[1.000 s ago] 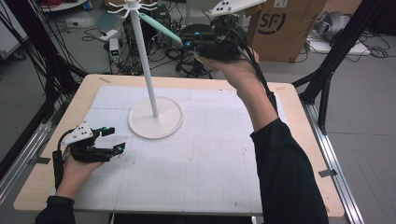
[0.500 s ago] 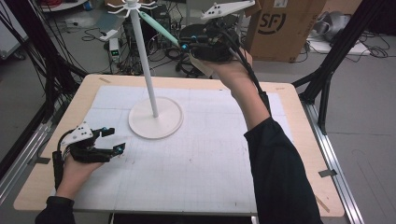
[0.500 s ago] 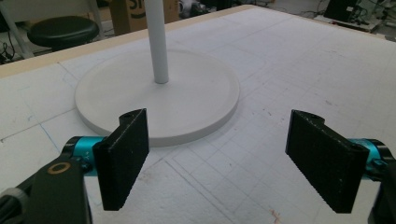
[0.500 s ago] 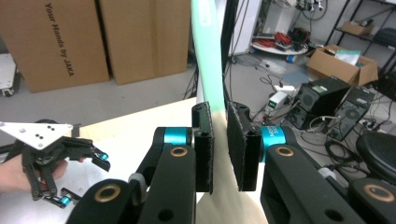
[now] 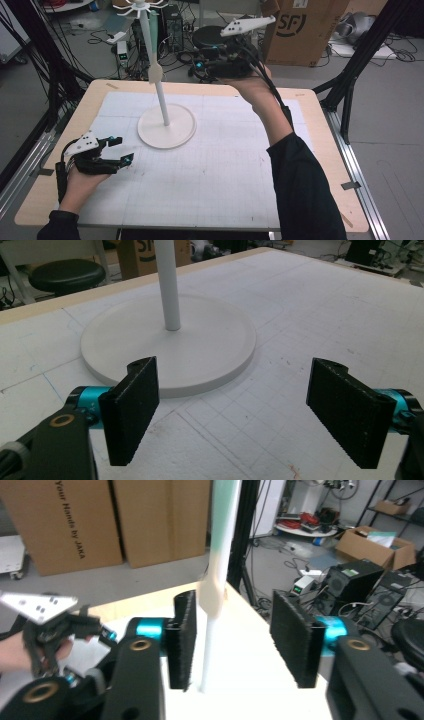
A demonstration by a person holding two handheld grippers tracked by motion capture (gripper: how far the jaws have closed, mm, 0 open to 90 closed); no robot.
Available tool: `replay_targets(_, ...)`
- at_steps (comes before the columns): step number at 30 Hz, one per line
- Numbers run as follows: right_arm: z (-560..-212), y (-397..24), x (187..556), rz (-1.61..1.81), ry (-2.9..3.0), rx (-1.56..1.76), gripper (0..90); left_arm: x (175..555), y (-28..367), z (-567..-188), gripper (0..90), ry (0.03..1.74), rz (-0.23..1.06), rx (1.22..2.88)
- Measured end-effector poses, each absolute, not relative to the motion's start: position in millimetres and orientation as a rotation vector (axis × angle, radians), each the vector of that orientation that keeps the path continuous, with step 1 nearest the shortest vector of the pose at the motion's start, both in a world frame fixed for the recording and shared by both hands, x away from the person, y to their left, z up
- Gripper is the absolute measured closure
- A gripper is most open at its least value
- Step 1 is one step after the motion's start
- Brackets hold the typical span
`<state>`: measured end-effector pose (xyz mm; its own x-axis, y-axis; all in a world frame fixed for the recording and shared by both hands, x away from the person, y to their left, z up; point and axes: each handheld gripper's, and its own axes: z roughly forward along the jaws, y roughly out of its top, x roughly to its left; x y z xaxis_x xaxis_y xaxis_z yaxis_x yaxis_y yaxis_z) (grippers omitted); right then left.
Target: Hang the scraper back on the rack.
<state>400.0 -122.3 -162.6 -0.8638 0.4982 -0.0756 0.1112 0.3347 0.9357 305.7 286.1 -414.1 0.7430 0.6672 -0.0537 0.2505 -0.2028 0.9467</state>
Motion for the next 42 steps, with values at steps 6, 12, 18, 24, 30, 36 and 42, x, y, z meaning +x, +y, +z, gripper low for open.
replay_targets(6,-198,-156,389,1.586,2.261,0.513,36.1,307,291,-411,21.0,0.725,0.462,1.762)
replay_targets(12,-247,-205,370,1.615,2.238,0.528,27.7,308,295,-408,20.1,0.733,0.491,1.752)
replay_targets(18,-300,-253,353,1.626,2.233,0.62,21.7,308,302,-408,20.1,0.753,0.516,1.754)
replay_targets(24,-350,-288,340,1.658,2.215,0.747,19.4,309,309,-410,20.0,0.767,0.531,1.759)
replay_targets(30,-382,-307,338,1.6,2.21,0.862,16.6,310,313,-412,19.8,0.784,0.539,1.752)
replay_targets(36,-397,-315,338,1.574,2.21,0.905,16.6,314,310,-415,19.8,0.785,0.528,1.775)
replay_targets(42,-401,-318,338,1.563,2.206,0.919,16.6,316,306,-418,19.8,0.774,0.526,1.805)
